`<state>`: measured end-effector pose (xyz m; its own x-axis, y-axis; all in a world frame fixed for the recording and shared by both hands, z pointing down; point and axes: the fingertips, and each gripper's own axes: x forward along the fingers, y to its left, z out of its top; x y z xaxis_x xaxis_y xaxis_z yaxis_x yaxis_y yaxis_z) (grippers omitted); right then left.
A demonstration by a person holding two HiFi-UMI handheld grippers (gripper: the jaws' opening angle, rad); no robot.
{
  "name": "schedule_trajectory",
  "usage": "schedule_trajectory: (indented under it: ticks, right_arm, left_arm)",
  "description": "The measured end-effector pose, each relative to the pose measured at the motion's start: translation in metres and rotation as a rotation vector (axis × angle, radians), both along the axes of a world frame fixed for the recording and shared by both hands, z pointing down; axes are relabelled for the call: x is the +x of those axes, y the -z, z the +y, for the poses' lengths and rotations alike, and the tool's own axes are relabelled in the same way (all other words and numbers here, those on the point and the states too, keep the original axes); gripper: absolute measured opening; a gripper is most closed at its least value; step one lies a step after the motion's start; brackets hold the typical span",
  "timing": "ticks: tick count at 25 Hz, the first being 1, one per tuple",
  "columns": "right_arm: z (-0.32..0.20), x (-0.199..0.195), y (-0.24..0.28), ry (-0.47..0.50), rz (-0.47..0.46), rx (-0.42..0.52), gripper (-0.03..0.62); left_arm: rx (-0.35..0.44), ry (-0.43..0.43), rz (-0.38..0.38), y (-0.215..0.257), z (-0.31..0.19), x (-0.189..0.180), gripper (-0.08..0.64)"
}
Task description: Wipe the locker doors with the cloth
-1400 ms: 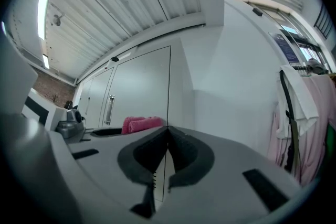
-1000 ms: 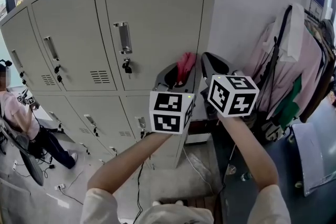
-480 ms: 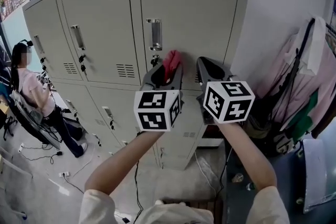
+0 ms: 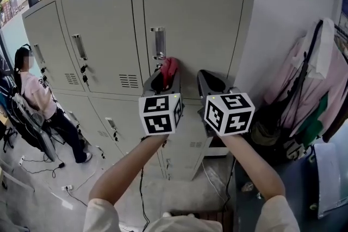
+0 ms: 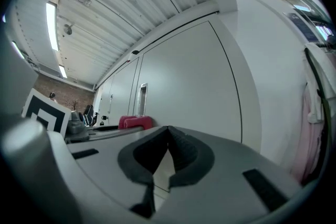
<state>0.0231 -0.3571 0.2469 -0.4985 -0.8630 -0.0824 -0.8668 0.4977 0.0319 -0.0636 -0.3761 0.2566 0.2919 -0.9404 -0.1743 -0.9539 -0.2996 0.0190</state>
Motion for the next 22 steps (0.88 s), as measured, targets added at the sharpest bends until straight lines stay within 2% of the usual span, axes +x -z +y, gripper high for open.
schedule_trajectory:
  ticks: [5, 22]
  right_arm:
    - [-0.003, 0.025, -0.001, -0.045, -0.002, -0.005, 0.002]
    - [0.004, 0.092, -0.006, -0.166, -0.005, -0.012, 0.002]
  left_arm:
    - [0.022, -0.016, -0.017, 0.002, 0.0, 0.016, 0.123]
    - [0.017, -0.205, -0.042, -0.011, 0.004, 0.116, 0.123]
